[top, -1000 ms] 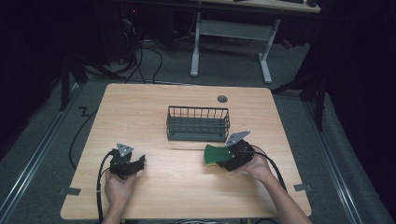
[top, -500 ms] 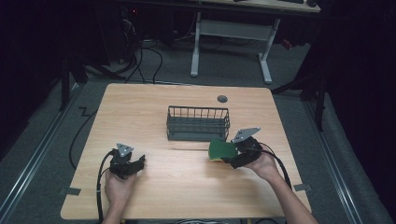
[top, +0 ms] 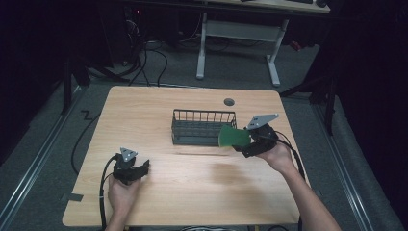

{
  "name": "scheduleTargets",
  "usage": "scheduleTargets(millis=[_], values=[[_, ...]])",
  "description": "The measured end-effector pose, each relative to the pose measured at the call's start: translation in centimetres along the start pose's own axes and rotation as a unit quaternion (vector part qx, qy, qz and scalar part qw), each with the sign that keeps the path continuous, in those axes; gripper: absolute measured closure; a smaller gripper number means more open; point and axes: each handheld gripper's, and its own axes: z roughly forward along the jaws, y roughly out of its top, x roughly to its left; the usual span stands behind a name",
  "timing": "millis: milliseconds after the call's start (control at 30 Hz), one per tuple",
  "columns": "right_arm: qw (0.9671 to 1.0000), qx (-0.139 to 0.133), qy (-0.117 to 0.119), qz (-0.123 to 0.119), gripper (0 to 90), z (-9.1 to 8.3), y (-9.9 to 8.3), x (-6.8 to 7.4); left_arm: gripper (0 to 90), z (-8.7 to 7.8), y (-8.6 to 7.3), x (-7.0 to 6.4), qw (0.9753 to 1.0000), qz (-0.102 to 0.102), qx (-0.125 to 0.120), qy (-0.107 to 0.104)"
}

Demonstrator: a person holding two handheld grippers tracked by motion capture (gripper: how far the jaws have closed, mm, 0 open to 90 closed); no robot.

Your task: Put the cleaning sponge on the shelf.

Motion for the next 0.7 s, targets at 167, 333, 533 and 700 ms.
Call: scheduleTargets(millis=[167, 333, 533, 700], values=[[0.9997, -0.001, -0.019, -0.014, 17.2, 0.8, 2.9, -1.2, 36.3, 0.0, 0.0, 0.0, 1.0000, 0.000, 0.000, 0.000], [0.9993, 0.002, -0.033, -0.020, 16.9, 2.3, 4.9, -1.9, 36.3, 0.0, 0.0, 0.0, 1.0000, 0.000, 0.000, 0.000], [0.9986, 0.011, -0.044, -0.026, 16.5, 4.1, 6.0, -2.7, 36.3, 0.0, 0.0, 0.0, 1.0000, 0.000, 0.000, 0.000], [0.9981, 0.016, -0.052, -0.027, 16.1, 5.6, 6.3, -3.4, 36.2, 0.0, 0.0, 0.0, 1.0000, 0.000, 0.000, 0.000]])
